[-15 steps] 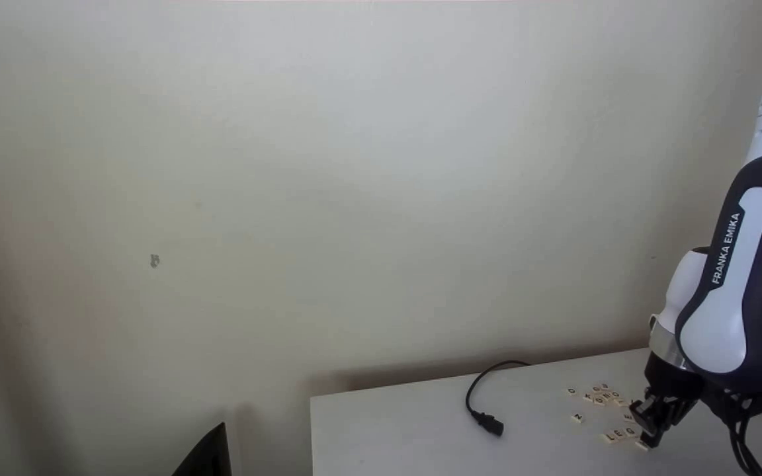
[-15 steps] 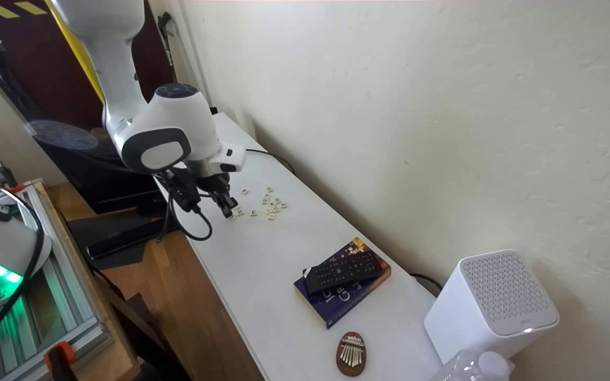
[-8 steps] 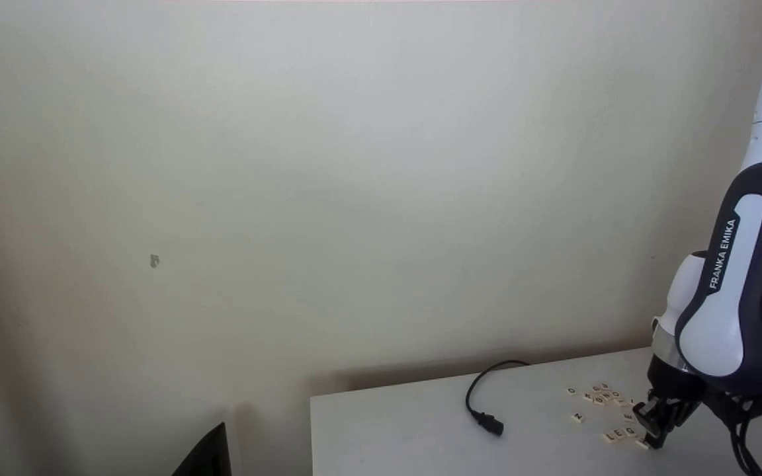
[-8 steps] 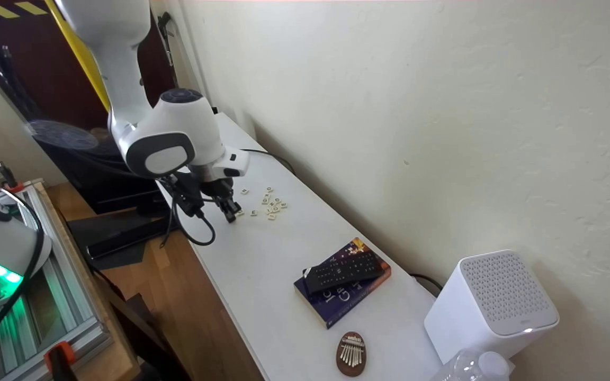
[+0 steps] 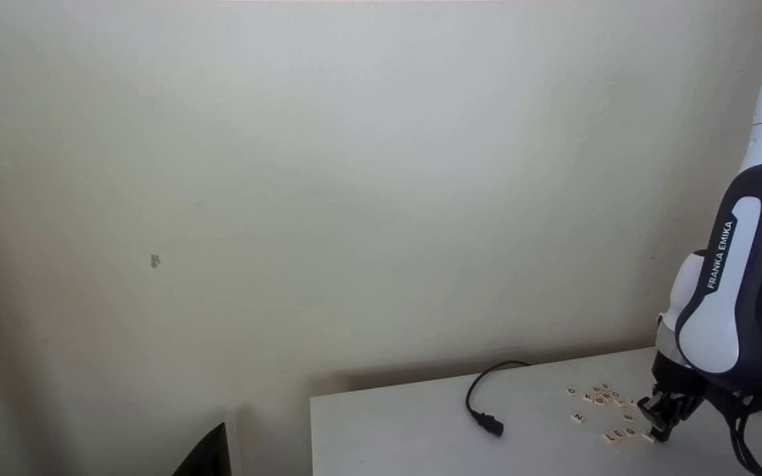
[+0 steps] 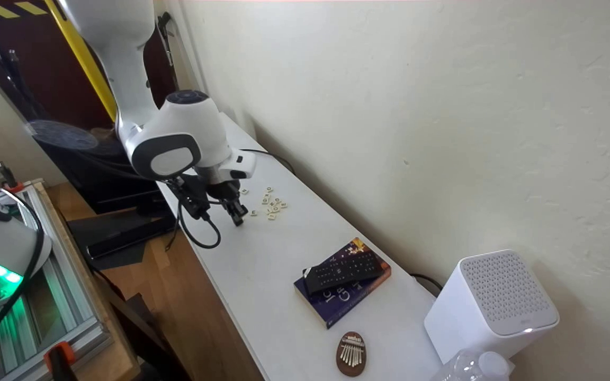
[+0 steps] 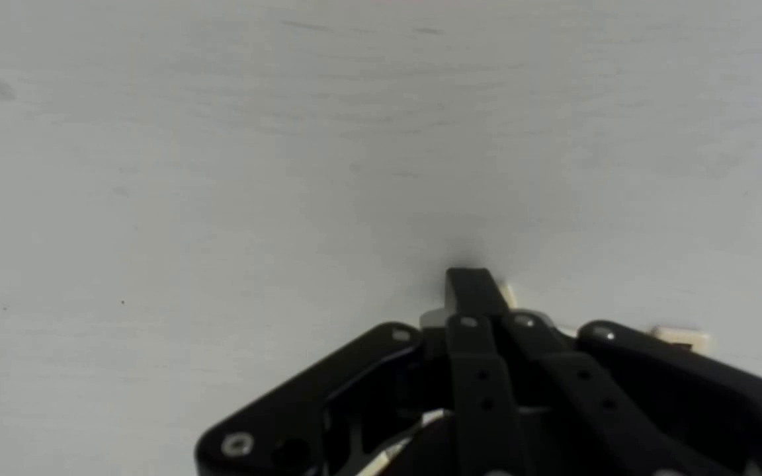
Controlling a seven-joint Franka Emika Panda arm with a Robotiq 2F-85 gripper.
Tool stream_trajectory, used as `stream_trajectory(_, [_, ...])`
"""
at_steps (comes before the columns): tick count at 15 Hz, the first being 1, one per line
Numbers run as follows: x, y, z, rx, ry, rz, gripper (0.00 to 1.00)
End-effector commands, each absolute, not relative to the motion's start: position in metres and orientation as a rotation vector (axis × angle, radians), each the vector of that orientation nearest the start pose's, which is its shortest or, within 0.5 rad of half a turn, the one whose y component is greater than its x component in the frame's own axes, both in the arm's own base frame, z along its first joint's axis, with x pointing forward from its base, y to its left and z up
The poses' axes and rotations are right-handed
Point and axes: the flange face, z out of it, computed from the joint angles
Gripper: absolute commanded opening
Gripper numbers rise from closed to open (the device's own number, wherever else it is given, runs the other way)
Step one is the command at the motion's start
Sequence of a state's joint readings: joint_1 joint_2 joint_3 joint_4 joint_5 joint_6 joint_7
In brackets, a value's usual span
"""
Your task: Spell out the word "leg" with the letter blocks
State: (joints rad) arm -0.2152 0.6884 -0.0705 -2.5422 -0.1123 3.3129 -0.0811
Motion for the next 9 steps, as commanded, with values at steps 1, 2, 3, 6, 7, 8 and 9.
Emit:
stream_trajectory(1, [0.399,-0.121,0.028,-3.21,0.171,-0.095,0.0])
stream_trajectory(2, [0.401,-0.124,0.029,-3.215,0.187,-0.1,0.0])
stream_trajectory(3, [0.403,-0.126,0.029,-3.219,0.2,-0.102,0.0])
stream_trajectory(6, [0.413,-0.13,0.029,-3.219,0.239,-0.13,0.0])
stream_trajectory(7, [0.417,-0.13,0.028,-3.219,0.249,-0.137,0.0])
stream_trajectory(8, [0.42,-0.131,0.027,-3.217,0.258,-0.145,0.0])
stream_trajectory(9, [0.424,-0.132,0.026,-3.214,0.274,-0.168,0.0])
